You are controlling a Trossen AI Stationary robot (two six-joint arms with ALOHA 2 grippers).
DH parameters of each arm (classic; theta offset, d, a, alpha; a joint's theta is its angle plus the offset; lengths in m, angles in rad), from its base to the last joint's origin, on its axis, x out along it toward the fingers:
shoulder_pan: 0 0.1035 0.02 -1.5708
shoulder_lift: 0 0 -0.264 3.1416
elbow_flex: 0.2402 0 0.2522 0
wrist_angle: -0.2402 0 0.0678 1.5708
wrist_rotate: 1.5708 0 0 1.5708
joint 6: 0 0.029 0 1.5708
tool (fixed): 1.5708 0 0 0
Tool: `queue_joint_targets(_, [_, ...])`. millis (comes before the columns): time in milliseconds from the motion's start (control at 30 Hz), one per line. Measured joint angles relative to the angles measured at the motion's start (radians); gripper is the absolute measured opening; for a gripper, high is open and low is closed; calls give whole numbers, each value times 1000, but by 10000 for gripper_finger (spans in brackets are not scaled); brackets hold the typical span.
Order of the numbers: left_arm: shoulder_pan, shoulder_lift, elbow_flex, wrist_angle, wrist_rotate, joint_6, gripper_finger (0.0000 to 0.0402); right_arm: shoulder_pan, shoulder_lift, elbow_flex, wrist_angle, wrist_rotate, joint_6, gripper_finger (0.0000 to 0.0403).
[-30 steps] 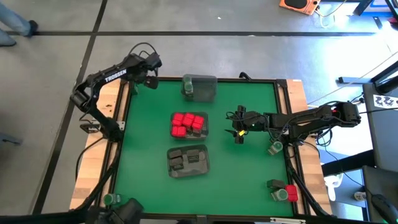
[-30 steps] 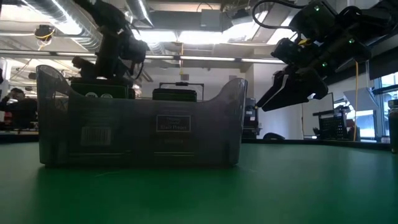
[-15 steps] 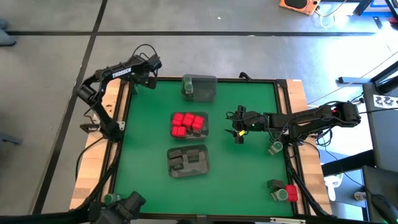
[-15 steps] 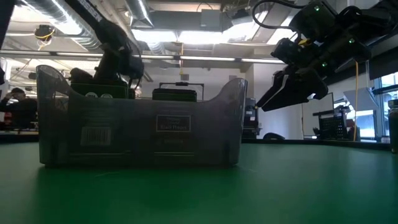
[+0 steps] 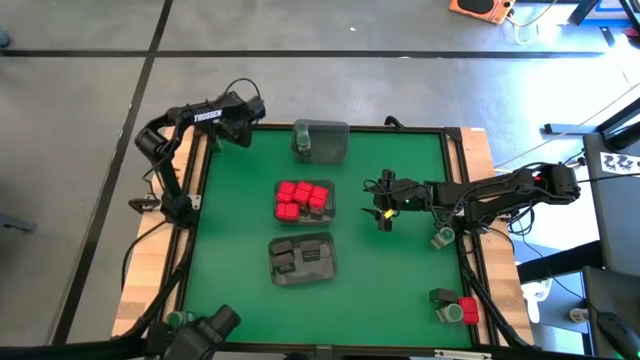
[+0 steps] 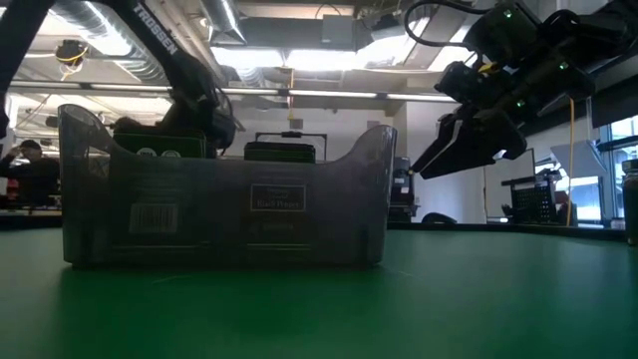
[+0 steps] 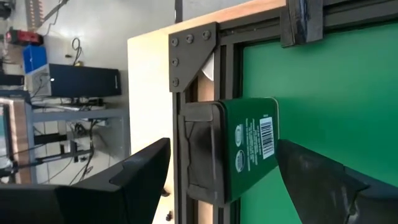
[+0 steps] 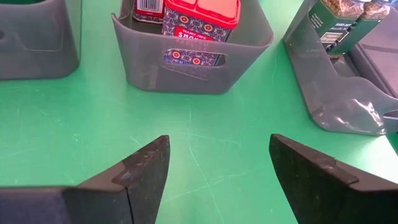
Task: Sort spices by type
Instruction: Put the black seasoning can into the bottom gray bin
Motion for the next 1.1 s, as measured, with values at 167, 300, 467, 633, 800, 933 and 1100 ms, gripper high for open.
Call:
queue_joint_targets(167, [0,37,0,1,-23,-28,290,0,0,0,-6,-27,1,276])
queue_joint_targets(300, [0,57,0,3,-43,-47,290,0,0,0,-7,-50,2,276])
queue_joint_targets(467, [0,70,0,3,-44,-51,290,0,0,0,-8,-51,3,276])
queue_joint_targets(633, [2,70,0,10,-43,-56,290,0,0,0,-7,-51,3,276])
queue_joint_targets(800, [12,70,0,32,9,-11,290,0,0,0,-7,-51,3,276])
queue_joint_targets(933, [11,70,0,34,90,18,290,0,0,0,-7,-51,3,276])
queue_joint_targets(1100, [10,70,0,50,199,66,290,0,0,0,-6,-51,3,276])
